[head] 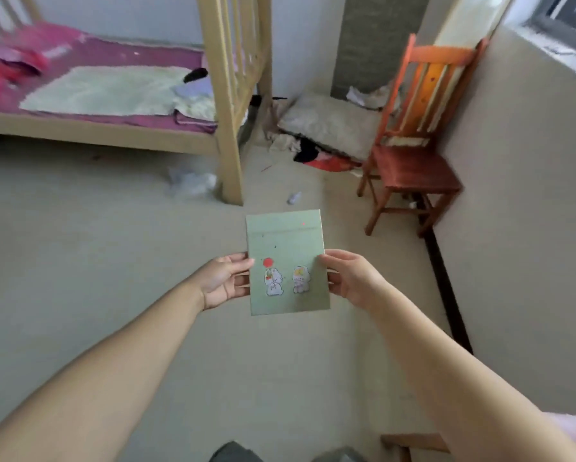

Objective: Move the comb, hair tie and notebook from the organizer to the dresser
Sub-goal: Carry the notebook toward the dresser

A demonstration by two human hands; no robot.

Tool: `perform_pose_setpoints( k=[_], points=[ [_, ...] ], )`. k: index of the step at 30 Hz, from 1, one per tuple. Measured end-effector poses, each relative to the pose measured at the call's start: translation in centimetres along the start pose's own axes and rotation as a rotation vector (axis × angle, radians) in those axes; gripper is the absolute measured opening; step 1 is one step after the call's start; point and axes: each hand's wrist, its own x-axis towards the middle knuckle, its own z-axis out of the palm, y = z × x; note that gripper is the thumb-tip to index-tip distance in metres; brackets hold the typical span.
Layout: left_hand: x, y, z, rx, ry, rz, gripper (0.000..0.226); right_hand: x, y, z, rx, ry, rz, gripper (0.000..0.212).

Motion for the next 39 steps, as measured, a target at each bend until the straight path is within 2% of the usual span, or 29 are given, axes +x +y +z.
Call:
perform_pose_setpoints(
  k=[4, 9, 15, 19, 22, 25, 29, 34, 39],
  points=[
    [-4.5, 3.7, -10.8, -0.024, 0.189, 0.089, 0.017, 5.3, -1.0, 11.1, -0.087, -0.168, 0.061, 0.011],
    [-9.6, 5.8, -22.4, -0.107, 0.382, 0.173, 0.016, 11.2, -1.2, 24.5, -0.245, -0.344, 0.091, 0.013],
    [-13.3, 7.4, -34.6, -0.201, 0.567, 0.192, 0.014, 18.8, -1.0, 38.6, -0.427, -0.550, 0.133, 0.003],
    [-13.9, 11.4, -43.9, -0.217, 0.685, 0.208, 0.015, 25.1, -2.0, 49.6, -0.517, -0.646, 0.149, 0.004],
    [-14.5, 15.2, -50.7, -0.231, 0.769, 0.219, 0.019, 29.4, -3.6, 58.1, -0.609, -0.704, 0.144, 0.006],
    [-15.6, 18.6, -57.1, -0.283, 0.877, 0.262, 0.005, 32.9, -5.2, 67.3, -0.688, -0.762, 0.107, 0.008],
    [-17.8, 19.8, -65.3, -0.375, 1.001, 0.294, 0.004, 36.2, -4.5, 78.7, -0.801, -0.845, 0.106, 0.011],
    [-20.6, 21.8, -77.3, -0.486, 1.088, 0.326, 0.005, 39.8, -2.2, 93.2, -0.860, -0.909, 0.095, 0.010],
    [-24.3, 26.4, -89.6, -0.487, 1.089, 0.326, 0.010, 42.7, -1.0, 107.0, -0.828, -0.903, 0.105, 0.008]
  ],
)
